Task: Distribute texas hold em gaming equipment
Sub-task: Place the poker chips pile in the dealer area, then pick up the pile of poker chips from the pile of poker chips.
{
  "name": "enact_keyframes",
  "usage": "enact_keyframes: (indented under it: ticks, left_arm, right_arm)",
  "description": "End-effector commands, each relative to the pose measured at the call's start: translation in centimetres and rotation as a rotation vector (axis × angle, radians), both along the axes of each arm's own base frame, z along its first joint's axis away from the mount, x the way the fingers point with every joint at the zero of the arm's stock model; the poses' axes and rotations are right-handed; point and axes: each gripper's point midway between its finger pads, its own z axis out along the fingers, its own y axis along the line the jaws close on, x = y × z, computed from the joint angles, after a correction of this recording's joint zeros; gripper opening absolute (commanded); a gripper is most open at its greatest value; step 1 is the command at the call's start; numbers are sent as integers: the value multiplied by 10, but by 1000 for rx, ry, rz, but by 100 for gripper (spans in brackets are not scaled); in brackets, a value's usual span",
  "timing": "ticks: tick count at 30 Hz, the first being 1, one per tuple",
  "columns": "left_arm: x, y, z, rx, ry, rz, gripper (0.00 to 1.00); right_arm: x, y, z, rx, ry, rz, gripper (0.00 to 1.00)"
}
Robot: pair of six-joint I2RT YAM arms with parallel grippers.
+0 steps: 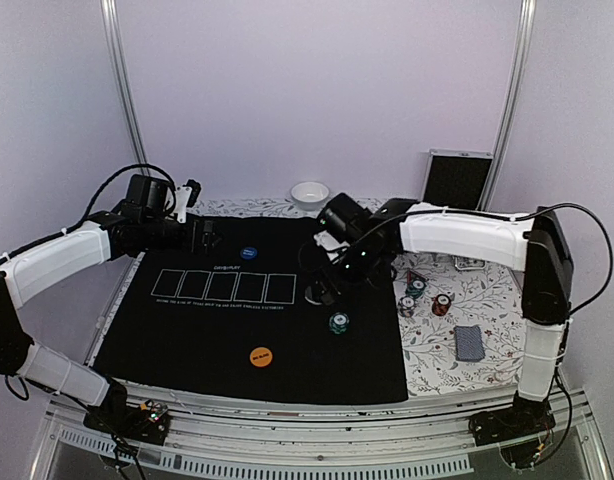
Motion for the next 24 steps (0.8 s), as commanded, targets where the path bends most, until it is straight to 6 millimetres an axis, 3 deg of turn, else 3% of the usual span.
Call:
enact_keyframes:
  ticks: [1, 5, 8, 13, 17, 24]
  left_arm:
    - [0, 4, 10, -1, -22, 2, 98]
    - [-1, 4, 9, -1, -21, -1, 98]
    - [-1, 4, 10, 1, -23, -1, 98]
    - [0, 3, 8, 1, -18, -2, 98]
    - [-1, 4, 7, 7, -14, 1, 98]
    - [-2, 6, 6, 14, -14, 4, 98]
  right_arm:
    - [48, -57, 76, 133, -92, -179, 99]
    - [76, -145, 52, 70, -39, -418, 99]
    - [80, -179, 27, 17, 10, -478, 99]
    - [79, -192, -17, -47, 105, -477, 99]
    - [82, -201, -40, -99, 132, -488, 100]
    - [84, -204, -67, -128, 179, -487, 85]
